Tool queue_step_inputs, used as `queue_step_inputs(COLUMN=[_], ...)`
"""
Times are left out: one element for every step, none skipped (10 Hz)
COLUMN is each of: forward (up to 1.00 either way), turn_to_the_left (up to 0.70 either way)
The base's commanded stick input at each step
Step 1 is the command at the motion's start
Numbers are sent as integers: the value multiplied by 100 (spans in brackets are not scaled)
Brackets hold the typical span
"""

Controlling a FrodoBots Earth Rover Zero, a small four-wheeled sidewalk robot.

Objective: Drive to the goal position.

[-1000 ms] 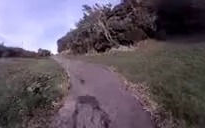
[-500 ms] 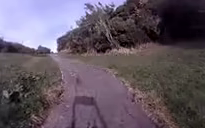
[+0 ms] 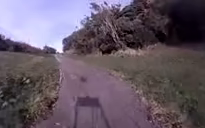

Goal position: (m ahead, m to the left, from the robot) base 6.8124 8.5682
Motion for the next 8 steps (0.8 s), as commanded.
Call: queue_step_inputs(forward=[85,85,85,85,85,85,85,85], turn_to_the_left=[0,0,0,0,0,0,0,0])
